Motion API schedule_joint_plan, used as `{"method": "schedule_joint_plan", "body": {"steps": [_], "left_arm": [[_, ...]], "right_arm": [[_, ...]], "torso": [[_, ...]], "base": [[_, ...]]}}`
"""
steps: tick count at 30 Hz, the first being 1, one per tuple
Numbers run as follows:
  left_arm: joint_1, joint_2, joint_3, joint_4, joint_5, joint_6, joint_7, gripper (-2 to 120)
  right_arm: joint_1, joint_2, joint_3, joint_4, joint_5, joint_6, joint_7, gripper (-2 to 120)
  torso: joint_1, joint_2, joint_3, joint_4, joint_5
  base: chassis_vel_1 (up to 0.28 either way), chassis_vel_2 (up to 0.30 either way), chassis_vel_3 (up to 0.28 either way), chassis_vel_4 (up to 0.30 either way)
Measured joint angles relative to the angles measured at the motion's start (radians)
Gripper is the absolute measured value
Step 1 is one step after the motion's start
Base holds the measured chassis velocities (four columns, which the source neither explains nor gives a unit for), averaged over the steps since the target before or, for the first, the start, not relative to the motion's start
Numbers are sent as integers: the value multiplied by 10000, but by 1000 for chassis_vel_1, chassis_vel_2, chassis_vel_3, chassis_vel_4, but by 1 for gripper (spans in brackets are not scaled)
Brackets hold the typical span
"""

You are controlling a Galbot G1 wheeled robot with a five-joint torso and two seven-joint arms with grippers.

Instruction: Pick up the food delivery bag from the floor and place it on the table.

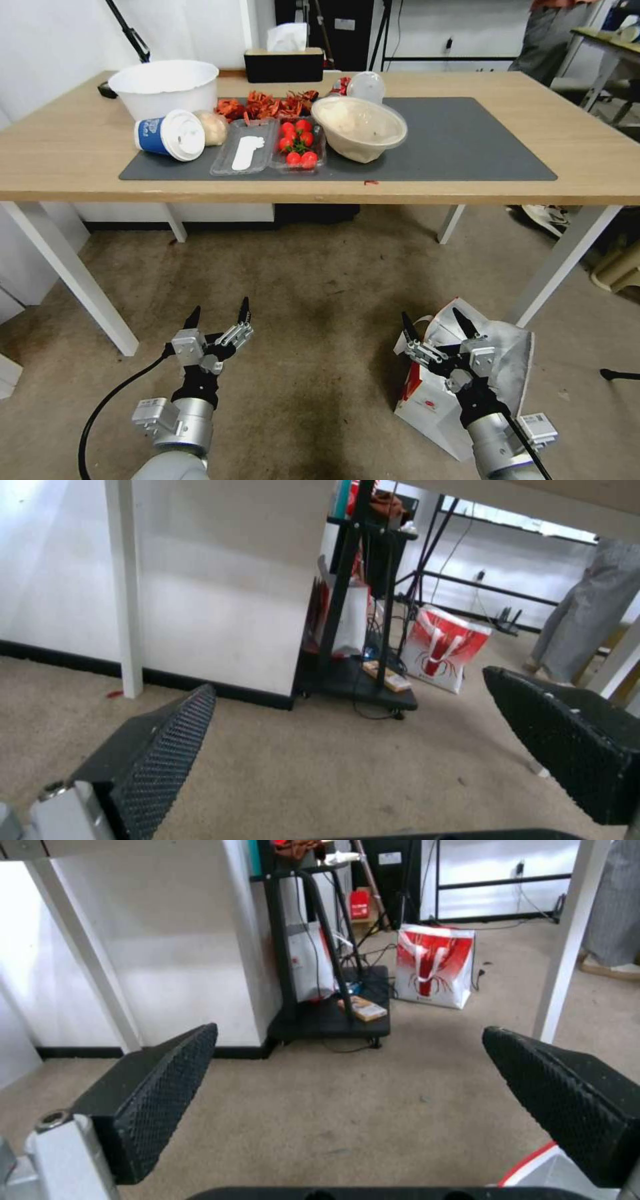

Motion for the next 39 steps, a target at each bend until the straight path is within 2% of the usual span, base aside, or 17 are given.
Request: {"method": "schedule_joint_plan", "body": {"steps": [21,27,30,39], "left_arm": [[29,19,-1,41,2,-161,67,100],[34,21,4,40,6,-161,74,100],[43,44,-6,40,7,-161,75,100],[76,7,1,26,55,-161,99,100]], "right_arm": [[-33,13,40,-34,9,101,-69,100],[-44,15,41,-12,9,101,-80,100],[-64,19,42,-9,10,131,-107,100],[-65,-32,48,38,25,162,-125,100]], "torso": [[-218,-834,-615,0,1],[-257,-981,-721,0,0],[-287,-1177,-887,0,1],[-336,-1486,-1147,0,0]], "base": [[0,0,0,0],[0,0,0,0],[0,0,0,0],[0,0,0,0]]}}
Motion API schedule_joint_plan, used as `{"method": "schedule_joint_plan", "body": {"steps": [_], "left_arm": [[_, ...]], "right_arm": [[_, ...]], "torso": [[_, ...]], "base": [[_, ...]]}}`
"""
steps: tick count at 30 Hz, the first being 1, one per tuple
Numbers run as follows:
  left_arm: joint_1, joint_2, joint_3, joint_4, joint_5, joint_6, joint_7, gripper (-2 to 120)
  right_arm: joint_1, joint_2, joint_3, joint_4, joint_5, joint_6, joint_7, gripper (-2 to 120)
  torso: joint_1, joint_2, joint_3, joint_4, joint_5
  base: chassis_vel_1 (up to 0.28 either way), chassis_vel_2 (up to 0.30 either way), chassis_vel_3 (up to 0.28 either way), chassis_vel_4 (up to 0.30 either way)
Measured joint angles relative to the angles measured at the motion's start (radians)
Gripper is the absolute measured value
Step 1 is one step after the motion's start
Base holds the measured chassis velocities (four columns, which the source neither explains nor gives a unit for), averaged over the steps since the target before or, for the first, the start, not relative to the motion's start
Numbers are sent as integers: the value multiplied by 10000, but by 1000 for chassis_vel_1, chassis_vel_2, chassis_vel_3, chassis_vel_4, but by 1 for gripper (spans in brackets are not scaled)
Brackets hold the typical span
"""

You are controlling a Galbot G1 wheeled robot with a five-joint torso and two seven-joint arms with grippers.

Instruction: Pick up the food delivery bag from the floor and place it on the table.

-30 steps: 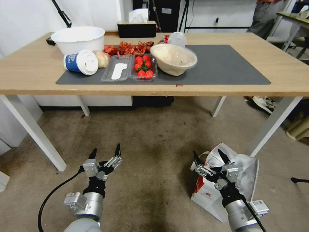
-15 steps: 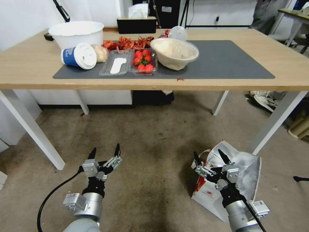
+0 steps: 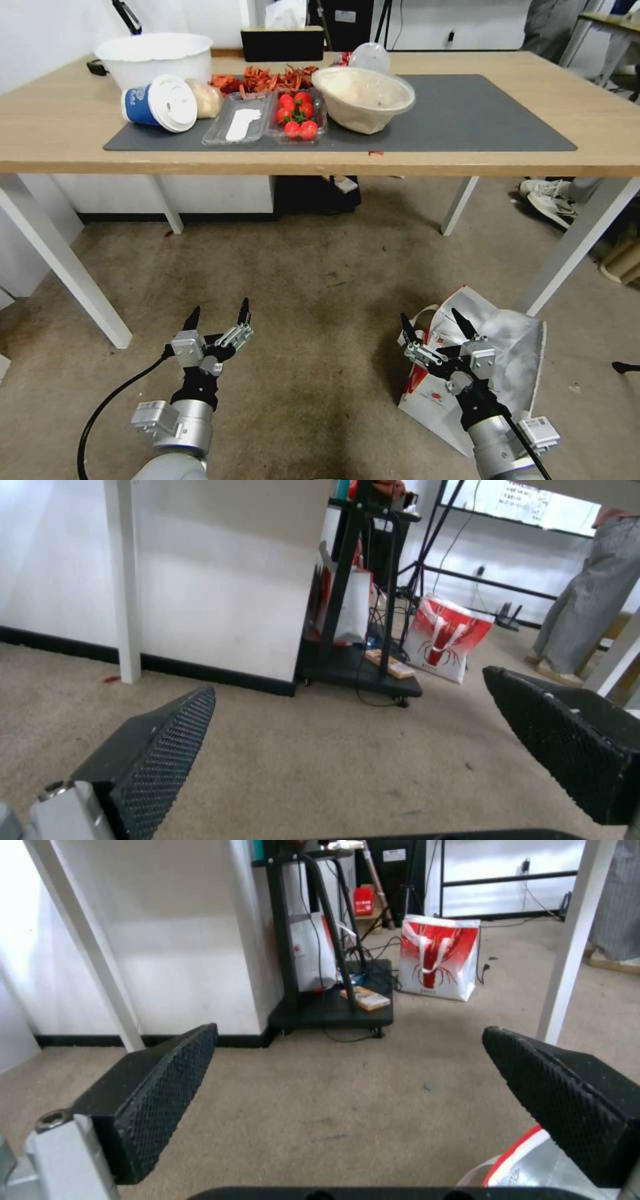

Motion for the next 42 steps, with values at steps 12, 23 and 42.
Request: {"method": "schedule_joint_plan", "body": {"steps": [12,23,42], "left_arm": [[-11,-51,13,-24,17,1,6,100],[-18,-26,-2,40,15,-18,-16,100],[39,-7,-11,37,15,-74,18,100]], "right_arm": [[77,-19,3,-41,12,-49,1,100],[58,5,5,-48,14,-58,0,100],[25,17,47,14,39,-11,4,100]], "torso": [[-77,-443,-366,0,0],[-112,-931,-821,0,0],[-162,-1222,-971,0,0]], "base": [[0,0,0,0],[0,0,0,0],[0,0,0,0]]}}
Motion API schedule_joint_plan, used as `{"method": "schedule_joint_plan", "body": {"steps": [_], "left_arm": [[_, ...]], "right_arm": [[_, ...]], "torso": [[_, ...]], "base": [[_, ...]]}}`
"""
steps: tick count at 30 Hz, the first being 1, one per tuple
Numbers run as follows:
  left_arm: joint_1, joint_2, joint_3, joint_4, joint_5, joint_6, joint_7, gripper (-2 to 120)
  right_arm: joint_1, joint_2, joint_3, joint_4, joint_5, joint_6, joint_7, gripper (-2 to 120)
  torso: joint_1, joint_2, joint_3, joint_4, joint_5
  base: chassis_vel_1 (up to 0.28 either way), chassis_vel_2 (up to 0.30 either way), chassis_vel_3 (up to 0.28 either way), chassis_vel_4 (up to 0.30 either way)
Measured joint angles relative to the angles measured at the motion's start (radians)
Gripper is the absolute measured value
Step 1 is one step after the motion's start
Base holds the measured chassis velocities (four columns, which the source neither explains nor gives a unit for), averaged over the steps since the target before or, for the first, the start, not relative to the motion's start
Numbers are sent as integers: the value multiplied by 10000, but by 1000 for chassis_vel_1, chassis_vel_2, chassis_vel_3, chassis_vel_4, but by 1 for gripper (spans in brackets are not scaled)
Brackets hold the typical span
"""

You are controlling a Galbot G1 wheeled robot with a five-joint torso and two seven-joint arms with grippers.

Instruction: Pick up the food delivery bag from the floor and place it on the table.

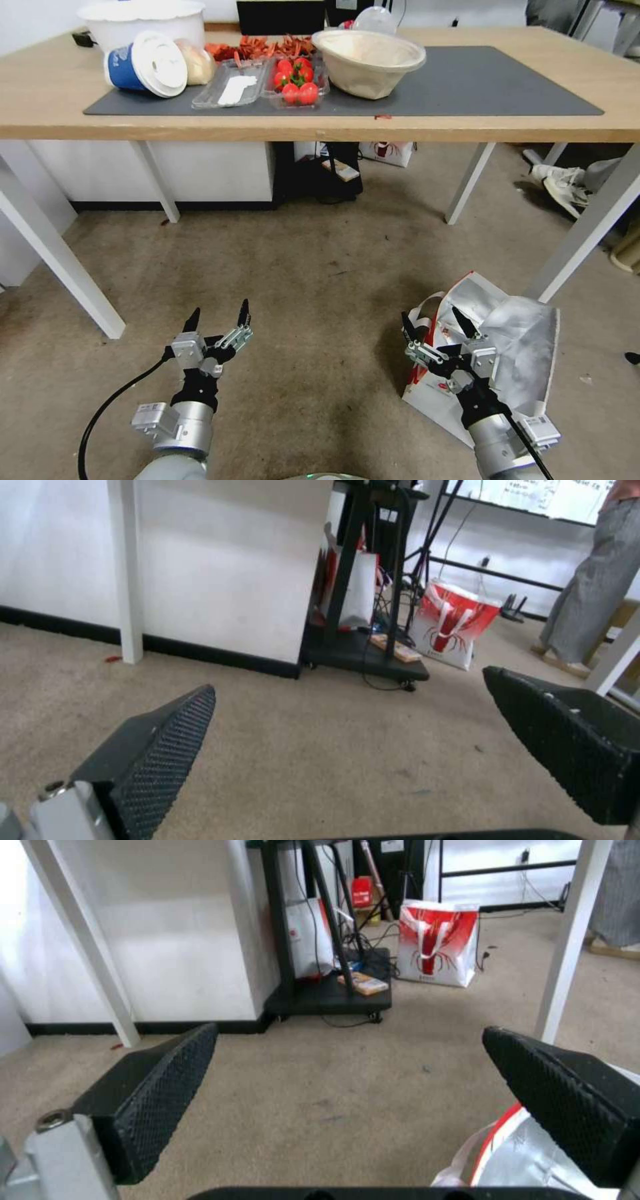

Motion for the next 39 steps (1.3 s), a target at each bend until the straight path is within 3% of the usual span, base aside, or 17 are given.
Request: {"method": "schedule_joint_plan", "body": {"steps": [11,16,19,22,26,29,35,39], "left_arm": [[-19,37,-32,63,122,29,299,100],[-7,96,-49,62,338,159,354,100],[-12,158,-39,52,349,252,406,100],[-12,224,0,-29,350,374,466,100],[-19,228,6,-32,339,383,469,100],[-52,197,41,-27,331,337,447,100],[-36,127,117,-18,305,368,445,100],[-121,27,181,61,291,489,419,100]], "right_arm": [[-24,-2,8,77,-2,-32,156,100],[-19,-170,224,509,29,-588,704,100],[73,-337,579,627,191,-1127,1303,100],[117,-964,1716,1027,1183,-2879,2893,100],[172,-1522,2563,1015,1627,-3635,3268,100],[358,-2384,3399,396,2131,-4521,3686,100],[680,-2986,3633,-815,1946,-5249,3977,100],[1094,-3226,3272,-1683,1858,-5531,4066,100]], "torso": [[8,44,0,0,0],[10,58,0,0,0],[11,63,0,1,1],[13,73,0,-1,0],[14,77,0,-2,3],[15,83,-1,1,2],[16,86,-1,-1,5],[16,90,-1,0,3]], "base": [[0,0,0,0],[0,0,0,0],[0,0,0,0],[0,0,0,0],[0,0,0,0],[0,0,0,0],[0,0,0,0],[0,0,0,0]]}}
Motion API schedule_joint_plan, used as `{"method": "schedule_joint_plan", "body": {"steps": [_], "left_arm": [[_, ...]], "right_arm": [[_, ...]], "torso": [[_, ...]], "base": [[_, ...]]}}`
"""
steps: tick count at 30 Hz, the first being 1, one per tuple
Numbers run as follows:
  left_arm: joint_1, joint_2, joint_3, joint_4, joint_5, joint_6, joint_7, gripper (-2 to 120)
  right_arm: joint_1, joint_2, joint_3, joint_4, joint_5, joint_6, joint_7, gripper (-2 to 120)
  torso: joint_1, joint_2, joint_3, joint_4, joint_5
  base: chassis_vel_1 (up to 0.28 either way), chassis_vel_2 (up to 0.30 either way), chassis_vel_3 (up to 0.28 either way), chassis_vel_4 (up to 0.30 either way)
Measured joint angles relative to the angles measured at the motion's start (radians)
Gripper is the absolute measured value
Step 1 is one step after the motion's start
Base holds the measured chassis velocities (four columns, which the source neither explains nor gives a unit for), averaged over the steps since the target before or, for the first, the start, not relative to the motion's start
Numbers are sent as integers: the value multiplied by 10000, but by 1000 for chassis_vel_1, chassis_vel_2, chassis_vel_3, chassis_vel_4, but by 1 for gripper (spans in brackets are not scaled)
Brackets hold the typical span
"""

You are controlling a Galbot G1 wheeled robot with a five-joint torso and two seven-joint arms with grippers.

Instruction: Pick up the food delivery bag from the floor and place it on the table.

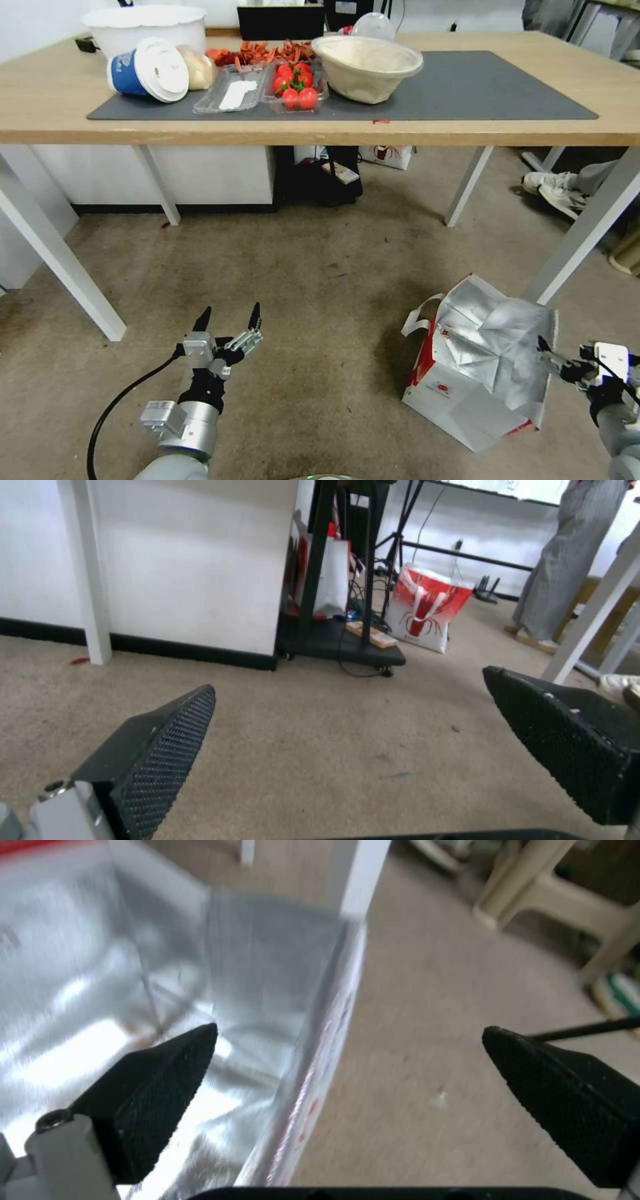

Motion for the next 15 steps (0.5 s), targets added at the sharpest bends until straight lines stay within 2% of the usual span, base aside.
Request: {"method": "schedule_joint_plan", "body": {"steps": [7,15], "left_arm": [[-72,-42,-1,230,26,-78,-7,100],[-134,-83,7,409,28,-150,-28,100]], "right_arm": [[544,-124,-808,-894,-340,-105,234,100],[949,35,-1207,-1378,-679,103,289,100]], "torso": [[0,5,0,0,-3],[1,9,0,0,-3]], "base": [[0,0,0,0],[0,0,0,0]]}}
